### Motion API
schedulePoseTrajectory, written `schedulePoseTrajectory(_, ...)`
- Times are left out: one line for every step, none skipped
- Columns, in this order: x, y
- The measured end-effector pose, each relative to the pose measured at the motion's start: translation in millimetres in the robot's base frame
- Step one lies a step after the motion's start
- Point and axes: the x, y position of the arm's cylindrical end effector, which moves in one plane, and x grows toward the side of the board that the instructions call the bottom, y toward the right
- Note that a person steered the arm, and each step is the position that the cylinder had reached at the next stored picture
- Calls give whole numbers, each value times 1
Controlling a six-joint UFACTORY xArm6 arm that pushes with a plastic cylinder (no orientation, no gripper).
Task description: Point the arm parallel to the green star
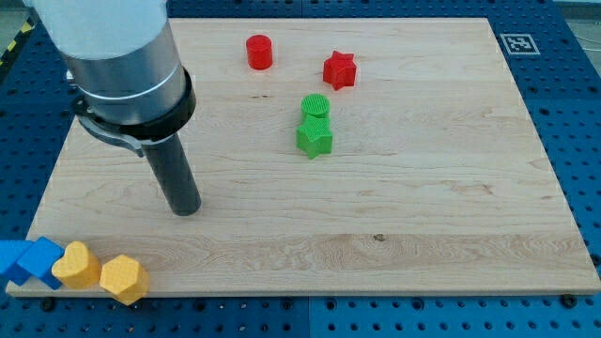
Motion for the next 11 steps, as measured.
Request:
schedulePoseTrajectory(0,-1)
schedulePoseTrajectory(0,-3)
schedulePoseTrajectory(0,-5)
schedulePoseTrajectory(0,-7)
schedulePoseTrajectory(0,-7)
schedulePoseTrajectory(-5,-5)
schedulePoseTrajectory(-21,2)
schedulePoseTrajectory(-41,0)
schedulePoseTrajectory(-71,-6)
schedulePoseTrajectory(-110,-10)
schedulePoseTrajectory(-156,-11)
